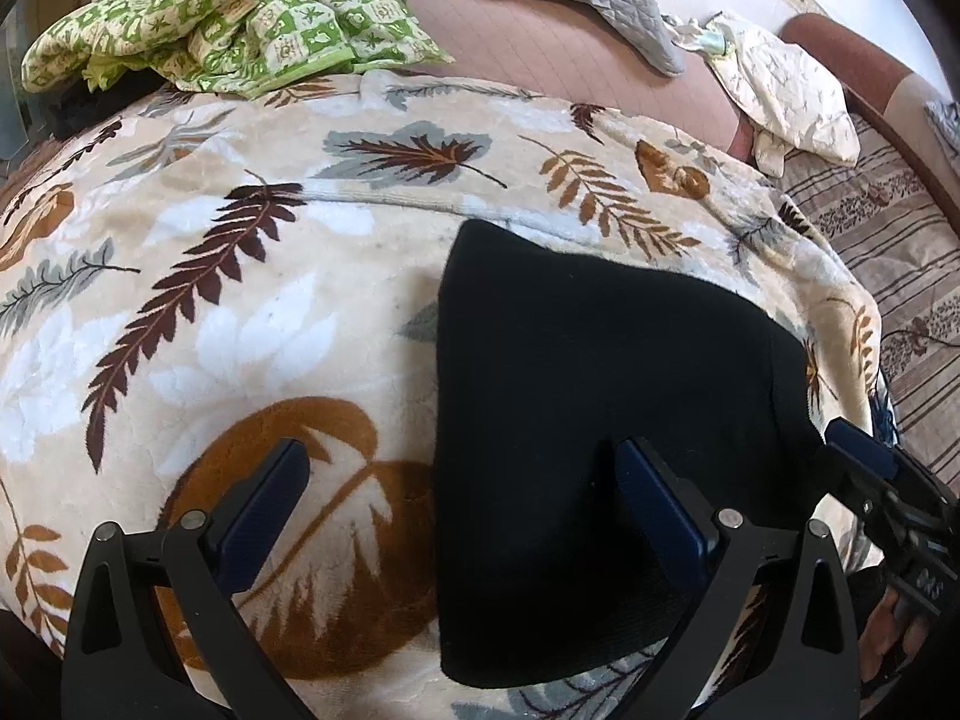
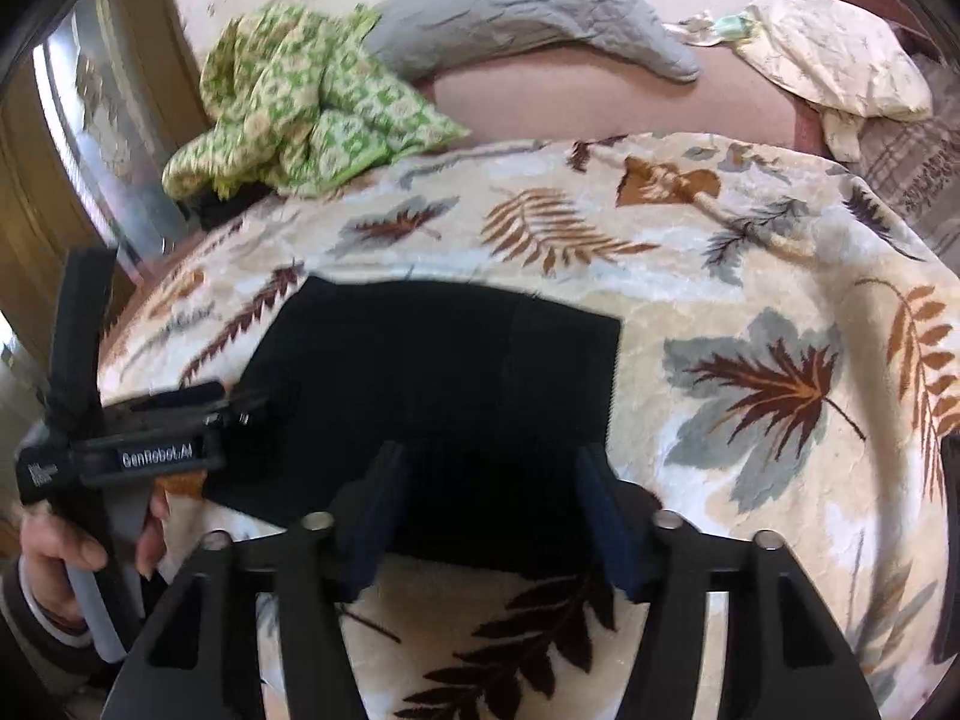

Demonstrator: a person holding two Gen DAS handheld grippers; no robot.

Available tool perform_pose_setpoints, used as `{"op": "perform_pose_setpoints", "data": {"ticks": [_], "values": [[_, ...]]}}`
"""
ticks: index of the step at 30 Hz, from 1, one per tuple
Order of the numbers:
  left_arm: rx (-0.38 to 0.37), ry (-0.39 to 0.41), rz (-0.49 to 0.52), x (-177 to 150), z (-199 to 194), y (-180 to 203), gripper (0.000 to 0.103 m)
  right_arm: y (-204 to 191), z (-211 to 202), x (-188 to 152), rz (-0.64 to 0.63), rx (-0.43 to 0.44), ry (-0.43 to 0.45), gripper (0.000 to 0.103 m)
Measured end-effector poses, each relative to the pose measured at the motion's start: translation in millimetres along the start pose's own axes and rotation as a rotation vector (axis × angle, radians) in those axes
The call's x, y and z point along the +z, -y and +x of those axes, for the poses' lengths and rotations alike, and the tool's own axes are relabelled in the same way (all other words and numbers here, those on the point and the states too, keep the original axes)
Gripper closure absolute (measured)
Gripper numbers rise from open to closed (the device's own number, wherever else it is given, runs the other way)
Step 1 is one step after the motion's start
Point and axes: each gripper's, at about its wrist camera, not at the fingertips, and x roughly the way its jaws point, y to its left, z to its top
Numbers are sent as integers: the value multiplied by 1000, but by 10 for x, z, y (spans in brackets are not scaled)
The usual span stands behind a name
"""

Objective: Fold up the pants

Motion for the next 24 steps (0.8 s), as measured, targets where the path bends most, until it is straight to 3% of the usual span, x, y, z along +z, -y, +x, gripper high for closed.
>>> {"op": "perform_pose_setpoints", "data": {"ticks": [4, 9, 15, 24], "values": [[-10, 12, -9, 22, -46, -57, 1, 151, 36, 15, 64, -12, -7, 38], [-40, 10, -11, 36, -56, -123, 1, 329, 148, 7, 165, 62, -20, 27], [-141, -46, -52, 17, 40, -301, 1, 388, 320, -10, 171, 99, -62, 25], [-139, -55, 8, 20, 172, -136, 0, 499, 591, 9, 216, 201, -97, 21]]}}
